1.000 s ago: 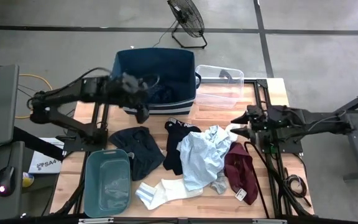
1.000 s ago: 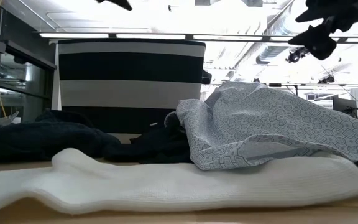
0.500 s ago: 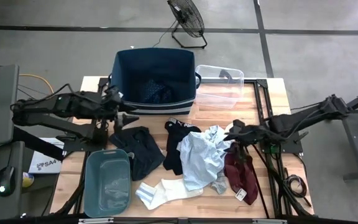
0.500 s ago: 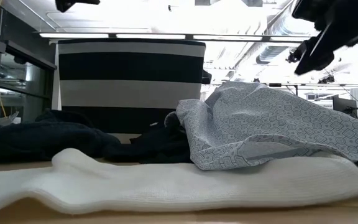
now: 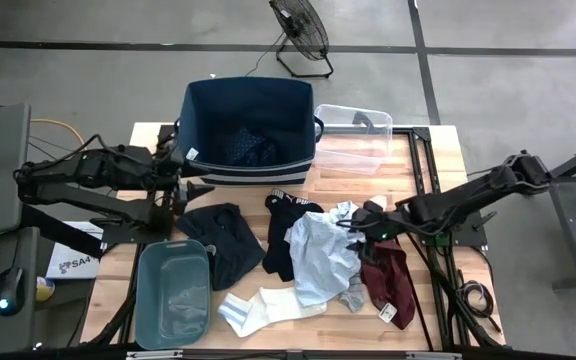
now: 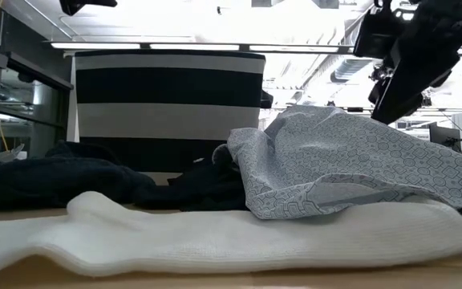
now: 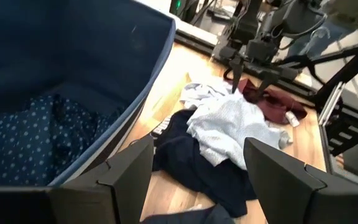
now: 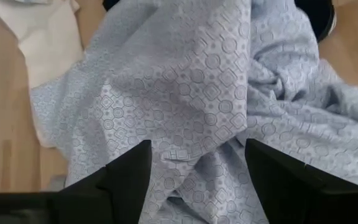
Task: Pick & Place Cloths
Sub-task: Put the white shirt into the blue bin
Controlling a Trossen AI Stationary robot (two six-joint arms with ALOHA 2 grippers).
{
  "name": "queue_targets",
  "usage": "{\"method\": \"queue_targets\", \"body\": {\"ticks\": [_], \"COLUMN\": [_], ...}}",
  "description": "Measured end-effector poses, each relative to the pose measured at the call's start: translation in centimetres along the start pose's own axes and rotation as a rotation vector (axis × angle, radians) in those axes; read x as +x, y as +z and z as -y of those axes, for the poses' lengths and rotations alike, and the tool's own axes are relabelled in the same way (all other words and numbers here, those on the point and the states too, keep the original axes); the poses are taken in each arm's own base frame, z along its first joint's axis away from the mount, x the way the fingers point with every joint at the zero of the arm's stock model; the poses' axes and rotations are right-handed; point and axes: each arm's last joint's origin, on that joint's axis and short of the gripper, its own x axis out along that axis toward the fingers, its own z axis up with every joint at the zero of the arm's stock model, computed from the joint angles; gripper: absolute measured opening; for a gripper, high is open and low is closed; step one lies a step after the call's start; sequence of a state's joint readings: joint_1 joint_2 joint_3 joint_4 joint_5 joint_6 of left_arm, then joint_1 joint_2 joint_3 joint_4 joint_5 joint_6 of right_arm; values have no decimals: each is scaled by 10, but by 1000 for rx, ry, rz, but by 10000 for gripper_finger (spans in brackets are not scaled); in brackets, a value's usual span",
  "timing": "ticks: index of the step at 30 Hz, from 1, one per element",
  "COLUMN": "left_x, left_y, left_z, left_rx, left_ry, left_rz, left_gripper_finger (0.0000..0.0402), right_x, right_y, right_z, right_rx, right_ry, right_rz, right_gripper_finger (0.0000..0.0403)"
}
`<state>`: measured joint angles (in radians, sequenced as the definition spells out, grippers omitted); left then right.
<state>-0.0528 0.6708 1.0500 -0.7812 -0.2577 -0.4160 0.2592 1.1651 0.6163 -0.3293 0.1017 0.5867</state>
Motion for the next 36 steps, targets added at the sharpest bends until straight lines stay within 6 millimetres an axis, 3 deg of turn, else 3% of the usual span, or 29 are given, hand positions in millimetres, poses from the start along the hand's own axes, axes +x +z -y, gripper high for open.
{"method": "queue_targets", "body": {"ticks": [10,22,25,28,36], "left_x": [0,0,0,0,0], "left_y": [-1,-1,-1,-1,-1], "left_z": [0,0,0,0,0], "left_rx": [2,17,17,17,18], "left_ry": [3,2,2,2,2], "left_rz": [-7,-7,-7,-7,-7], "left_gripper_finger": [245,245,245,245,245], "right_x": [11,58,62,62,62], "right_y": [6,-5,-7,-6,-4], "right_z": [-3,0,1,0,2], "right_rx": [155,139,137,138,227], "right_ry": [-35,-137,-142,-136,-53], "right_rz": [93,7,-5,-2,-50], "right_gripper_finger": [351,342,308,249,24]}}
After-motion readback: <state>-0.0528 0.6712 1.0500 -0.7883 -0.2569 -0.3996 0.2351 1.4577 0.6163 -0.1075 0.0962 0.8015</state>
